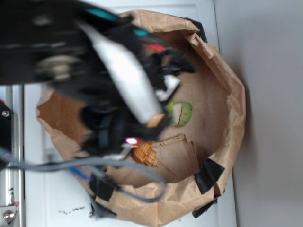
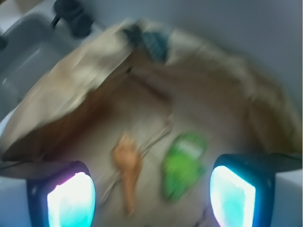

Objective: Grab the shell.

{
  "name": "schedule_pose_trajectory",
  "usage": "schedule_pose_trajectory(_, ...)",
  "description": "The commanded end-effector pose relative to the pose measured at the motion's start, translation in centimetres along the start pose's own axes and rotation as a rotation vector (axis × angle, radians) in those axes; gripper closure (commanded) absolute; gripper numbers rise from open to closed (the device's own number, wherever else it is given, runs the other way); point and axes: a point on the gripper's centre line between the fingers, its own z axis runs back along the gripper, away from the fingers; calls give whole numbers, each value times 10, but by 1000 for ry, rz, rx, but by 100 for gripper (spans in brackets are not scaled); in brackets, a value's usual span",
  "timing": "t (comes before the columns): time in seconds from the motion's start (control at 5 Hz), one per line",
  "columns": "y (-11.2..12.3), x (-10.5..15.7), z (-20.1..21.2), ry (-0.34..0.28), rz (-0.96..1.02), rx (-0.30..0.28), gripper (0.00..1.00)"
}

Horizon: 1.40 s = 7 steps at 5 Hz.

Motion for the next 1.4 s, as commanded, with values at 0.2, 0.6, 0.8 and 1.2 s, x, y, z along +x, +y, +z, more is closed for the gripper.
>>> schedule_pose_trajectory(0.2,-30,-24,-84,97,-121,105,0)
schedule_pose_trajectory(0.6,-41,-25,-127,113,-121,95,0)
schedule_pose_trajectory(0.8,-53,-30,-135,122,-81,100,61)
schedule_pose_trajectory(1.2,-47,-18,-88,44,9,104,100)
